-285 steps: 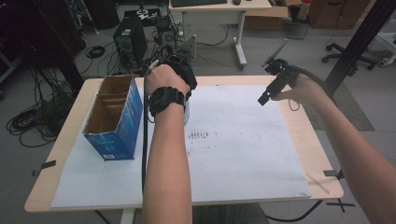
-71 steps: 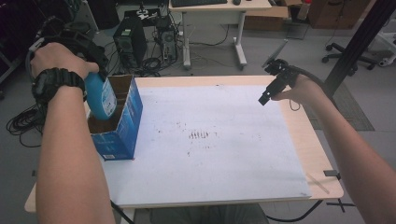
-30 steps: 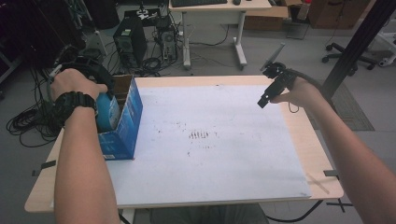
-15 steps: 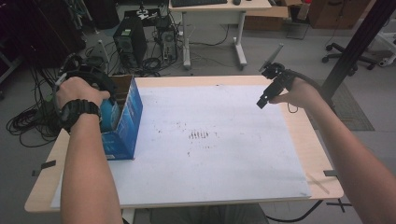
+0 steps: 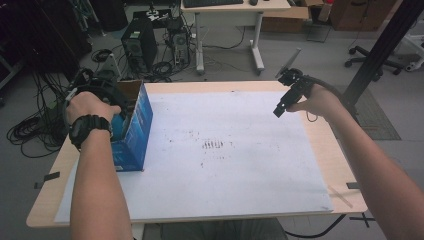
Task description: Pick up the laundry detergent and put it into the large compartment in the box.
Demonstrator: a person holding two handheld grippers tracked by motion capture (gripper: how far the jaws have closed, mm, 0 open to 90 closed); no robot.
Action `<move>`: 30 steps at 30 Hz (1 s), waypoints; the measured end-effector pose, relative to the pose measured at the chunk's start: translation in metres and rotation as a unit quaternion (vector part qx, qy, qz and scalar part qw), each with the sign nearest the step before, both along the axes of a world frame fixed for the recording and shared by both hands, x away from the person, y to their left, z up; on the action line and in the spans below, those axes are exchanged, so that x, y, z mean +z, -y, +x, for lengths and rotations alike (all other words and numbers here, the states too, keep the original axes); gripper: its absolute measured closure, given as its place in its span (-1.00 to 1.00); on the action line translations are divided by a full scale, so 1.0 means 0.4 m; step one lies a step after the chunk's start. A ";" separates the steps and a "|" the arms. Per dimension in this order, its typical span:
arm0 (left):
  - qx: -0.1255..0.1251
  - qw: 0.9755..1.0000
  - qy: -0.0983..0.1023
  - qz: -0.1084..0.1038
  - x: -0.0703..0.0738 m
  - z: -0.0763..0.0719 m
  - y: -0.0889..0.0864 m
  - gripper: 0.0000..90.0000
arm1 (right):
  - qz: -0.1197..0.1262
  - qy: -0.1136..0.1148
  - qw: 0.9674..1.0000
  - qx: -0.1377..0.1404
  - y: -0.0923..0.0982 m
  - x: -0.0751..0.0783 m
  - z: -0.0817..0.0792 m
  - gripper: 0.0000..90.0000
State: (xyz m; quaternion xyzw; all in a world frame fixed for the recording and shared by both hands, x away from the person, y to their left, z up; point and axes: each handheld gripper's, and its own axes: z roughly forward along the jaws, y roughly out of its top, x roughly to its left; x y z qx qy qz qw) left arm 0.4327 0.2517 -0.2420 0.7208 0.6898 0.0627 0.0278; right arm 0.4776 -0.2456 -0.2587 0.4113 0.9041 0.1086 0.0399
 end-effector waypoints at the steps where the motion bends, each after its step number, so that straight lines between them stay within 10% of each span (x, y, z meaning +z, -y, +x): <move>1: 0.002 1.000 0.000 -0.001 -0.003 0.000 -0.001 -0.15 | 0.000 -0.001 1.000 0.000 0.000 0.000 0.000 -0.68; 30: 0.004 1.000 -0.024 -0.006 -0.088 0.001 -0.016 -0.15 | -0.005 -0.004 1.000 0.003 -0.001 -0.015 0.002 -0.68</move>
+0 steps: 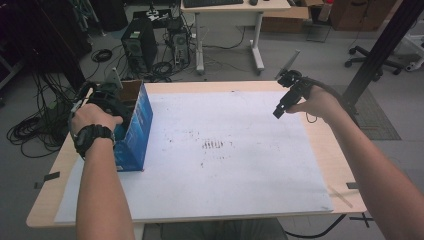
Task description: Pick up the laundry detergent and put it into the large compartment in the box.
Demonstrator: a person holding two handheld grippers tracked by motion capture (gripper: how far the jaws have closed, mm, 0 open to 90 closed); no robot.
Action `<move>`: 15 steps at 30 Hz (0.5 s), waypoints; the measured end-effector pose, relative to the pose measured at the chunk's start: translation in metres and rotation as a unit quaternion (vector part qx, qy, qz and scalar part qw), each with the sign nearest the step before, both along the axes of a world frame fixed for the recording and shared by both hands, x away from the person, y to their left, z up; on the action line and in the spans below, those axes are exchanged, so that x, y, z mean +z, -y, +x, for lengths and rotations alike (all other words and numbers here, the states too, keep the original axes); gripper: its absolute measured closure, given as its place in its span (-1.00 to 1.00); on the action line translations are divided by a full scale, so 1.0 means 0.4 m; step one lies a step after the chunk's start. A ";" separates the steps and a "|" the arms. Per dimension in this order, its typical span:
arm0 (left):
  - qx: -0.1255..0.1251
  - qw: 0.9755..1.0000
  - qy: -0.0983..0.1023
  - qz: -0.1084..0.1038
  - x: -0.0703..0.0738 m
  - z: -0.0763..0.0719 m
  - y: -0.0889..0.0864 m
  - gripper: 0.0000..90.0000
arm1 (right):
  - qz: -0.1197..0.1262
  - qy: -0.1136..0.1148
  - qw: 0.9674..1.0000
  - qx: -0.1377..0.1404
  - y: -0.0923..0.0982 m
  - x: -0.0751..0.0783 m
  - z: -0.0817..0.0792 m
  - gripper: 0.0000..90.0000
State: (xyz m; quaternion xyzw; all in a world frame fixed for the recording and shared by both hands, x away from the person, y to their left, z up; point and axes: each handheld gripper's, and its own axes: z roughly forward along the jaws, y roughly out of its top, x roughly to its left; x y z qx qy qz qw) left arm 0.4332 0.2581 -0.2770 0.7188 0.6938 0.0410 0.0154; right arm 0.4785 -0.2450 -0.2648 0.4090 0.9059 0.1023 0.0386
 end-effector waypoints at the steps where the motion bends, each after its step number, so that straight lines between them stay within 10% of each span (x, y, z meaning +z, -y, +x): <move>1: -0.001 1.000 -0.001 0.001 -0.003 0.001 0.001 -0.15 | 0.001 0.000 1.000 0.000 0.000 0.000 0.000 -0.68; 15: 0.003 1.000 -0.002 -0.001 -0.018 0.002 -0.006 -0.15 | 0.002 0.001 1.000 -0.003 0.001 -0.002 0.001 -0.68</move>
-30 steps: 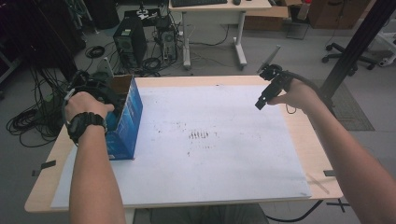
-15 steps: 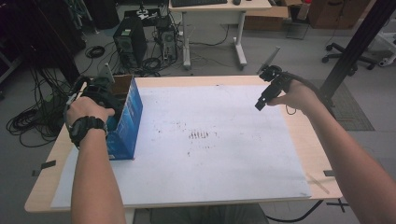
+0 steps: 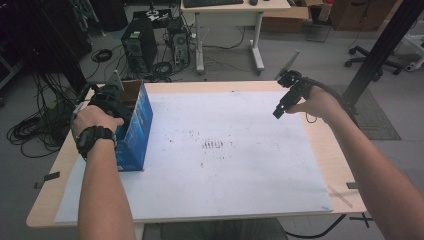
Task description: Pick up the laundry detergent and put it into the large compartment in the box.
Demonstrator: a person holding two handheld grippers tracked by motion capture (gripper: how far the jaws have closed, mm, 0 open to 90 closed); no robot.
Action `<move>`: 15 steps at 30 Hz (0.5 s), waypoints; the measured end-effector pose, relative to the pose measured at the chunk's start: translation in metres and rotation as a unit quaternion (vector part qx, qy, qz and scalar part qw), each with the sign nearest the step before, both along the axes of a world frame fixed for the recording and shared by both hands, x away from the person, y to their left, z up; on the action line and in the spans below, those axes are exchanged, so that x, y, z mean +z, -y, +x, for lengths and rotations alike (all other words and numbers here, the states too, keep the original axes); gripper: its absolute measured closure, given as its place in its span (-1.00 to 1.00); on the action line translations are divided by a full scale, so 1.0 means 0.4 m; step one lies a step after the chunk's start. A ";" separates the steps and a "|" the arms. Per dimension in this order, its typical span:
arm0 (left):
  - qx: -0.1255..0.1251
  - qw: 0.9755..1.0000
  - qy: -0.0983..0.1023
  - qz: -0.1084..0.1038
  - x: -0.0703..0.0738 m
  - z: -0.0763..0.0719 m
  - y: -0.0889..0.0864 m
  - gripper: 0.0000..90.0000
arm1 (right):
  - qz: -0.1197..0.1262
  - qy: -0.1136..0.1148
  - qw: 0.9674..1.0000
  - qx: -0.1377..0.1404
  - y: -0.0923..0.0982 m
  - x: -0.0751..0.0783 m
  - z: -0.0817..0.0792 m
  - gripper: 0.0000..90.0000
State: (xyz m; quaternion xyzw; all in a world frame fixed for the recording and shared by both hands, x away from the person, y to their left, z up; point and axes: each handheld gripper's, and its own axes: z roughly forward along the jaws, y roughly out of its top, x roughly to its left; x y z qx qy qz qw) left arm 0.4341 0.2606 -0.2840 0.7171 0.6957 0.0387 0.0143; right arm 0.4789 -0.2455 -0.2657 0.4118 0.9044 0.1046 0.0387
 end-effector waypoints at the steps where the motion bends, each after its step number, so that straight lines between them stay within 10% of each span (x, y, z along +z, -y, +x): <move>1: -0.001 1.000 -0.002 0.000 -0.003 0.000 -0.001 -0.15 | 0.000 0.000 1.000 0.000 0.001 0.000 0.000 -0.68; 15: -0.001 1.000 -0.004 -0.002 -0.015 0.000 -0.006 -0.16 | 0.001 0.000 1.000 -0.002 0.003 0.004 0.001 -0.68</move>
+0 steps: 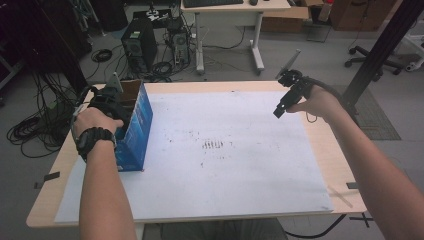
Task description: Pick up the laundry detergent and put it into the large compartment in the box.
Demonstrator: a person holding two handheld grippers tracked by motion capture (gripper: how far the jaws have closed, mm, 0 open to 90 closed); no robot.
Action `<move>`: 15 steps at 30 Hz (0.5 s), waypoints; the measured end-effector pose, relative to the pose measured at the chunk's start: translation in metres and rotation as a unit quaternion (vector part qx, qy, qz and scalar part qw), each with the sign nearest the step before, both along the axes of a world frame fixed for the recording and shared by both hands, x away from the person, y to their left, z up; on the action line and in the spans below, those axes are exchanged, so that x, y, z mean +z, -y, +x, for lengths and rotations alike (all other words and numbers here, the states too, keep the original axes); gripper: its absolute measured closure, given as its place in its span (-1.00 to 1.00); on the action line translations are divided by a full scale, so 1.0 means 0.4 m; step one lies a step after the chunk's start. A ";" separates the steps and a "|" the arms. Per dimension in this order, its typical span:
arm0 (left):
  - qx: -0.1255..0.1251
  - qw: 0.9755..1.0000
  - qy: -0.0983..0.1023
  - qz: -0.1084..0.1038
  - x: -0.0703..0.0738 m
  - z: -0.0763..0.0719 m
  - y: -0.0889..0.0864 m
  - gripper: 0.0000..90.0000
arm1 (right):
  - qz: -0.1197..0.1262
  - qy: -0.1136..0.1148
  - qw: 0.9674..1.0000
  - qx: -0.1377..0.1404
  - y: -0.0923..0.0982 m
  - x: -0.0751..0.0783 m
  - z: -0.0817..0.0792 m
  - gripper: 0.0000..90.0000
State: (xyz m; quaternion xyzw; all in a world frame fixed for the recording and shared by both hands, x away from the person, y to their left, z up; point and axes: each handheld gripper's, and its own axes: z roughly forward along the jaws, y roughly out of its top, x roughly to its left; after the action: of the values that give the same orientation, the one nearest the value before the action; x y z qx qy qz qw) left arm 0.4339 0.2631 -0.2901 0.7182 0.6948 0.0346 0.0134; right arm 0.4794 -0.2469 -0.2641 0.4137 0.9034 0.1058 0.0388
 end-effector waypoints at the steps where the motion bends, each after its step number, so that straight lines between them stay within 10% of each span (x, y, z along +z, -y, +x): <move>1: 0.001 1.000 0.001 -0.001 -0.001 -0.001 -0.001 -0.16 | 0.000 0.000 1.000 0.000 0.000 0.000 0.000 -0.68; 15: 0.003 1.000 0.005 -0.011 -0.001 -0.005 -0.005 -0.29 | 0.000 0.000 1.000 0.000 -0.001 0.000 -0.003 -0.68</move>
State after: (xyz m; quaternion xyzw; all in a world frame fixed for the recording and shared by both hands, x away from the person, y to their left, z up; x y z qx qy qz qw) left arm 0.4318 0.2651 -0.2904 0.7156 0.6974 0.0304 0.0250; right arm 0.4782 -0.2463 -0.2642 0.4135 0.9035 0.1056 0.0388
